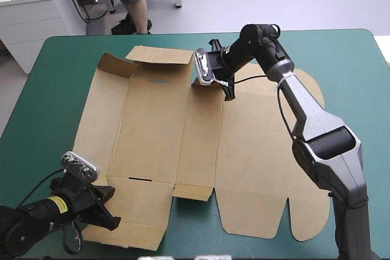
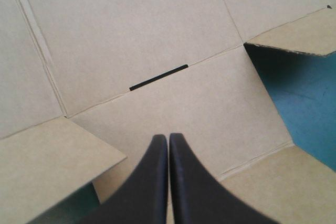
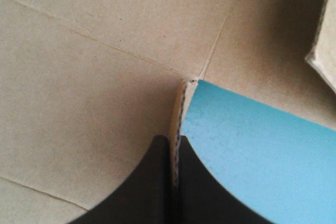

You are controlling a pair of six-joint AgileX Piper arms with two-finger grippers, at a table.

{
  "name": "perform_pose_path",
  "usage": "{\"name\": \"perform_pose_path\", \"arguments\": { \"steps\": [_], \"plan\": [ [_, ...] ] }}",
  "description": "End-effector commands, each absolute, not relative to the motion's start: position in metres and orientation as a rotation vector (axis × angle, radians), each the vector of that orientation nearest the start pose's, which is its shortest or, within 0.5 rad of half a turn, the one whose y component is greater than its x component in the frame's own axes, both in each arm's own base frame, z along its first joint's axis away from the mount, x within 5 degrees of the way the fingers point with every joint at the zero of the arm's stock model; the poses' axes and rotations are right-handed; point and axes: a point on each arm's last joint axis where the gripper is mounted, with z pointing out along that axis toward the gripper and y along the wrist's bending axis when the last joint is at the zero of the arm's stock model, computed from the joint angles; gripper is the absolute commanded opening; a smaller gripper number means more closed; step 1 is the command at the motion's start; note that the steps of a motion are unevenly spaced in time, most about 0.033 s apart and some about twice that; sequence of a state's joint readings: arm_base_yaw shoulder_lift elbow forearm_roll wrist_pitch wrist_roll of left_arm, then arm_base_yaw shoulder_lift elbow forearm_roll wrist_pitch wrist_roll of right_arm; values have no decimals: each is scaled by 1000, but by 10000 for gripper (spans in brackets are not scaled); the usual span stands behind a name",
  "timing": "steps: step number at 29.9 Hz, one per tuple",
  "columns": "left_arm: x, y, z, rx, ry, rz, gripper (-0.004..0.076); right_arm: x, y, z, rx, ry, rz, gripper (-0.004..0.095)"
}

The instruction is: Fold the box

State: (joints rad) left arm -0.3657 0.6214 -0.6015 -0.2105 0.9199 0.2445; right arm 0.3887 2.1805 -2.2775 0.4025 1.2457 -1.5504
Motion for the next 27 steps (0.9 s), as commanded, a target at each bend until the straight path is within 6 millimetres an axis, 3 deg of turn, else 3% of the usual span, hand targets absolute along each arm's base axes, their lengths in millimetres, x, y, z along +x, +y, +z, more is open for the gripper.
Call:
{"name": "perform_pose_path", "arguments": {
  "steps": [1,12,17,20,27],
  "plan": [
    [93,-52,305,612,2251,-340,-8,413,216,371,-1995,1289,38,-19],
    [93,-52,305,614,2249,-339,-8,420,236,340,-2026,1271,163,-19],
    [93,-52,305,614,2249,-339,-8,421,236,339,-2021,1277,166,17],
    [93,-52,305,614,2249,-339,-8,422,233,338,-2017,1311,151,127],
    [93,-52,305,614,2249,-339,-8,421,231,348,-1830,1542,226,587]
  ]
}}
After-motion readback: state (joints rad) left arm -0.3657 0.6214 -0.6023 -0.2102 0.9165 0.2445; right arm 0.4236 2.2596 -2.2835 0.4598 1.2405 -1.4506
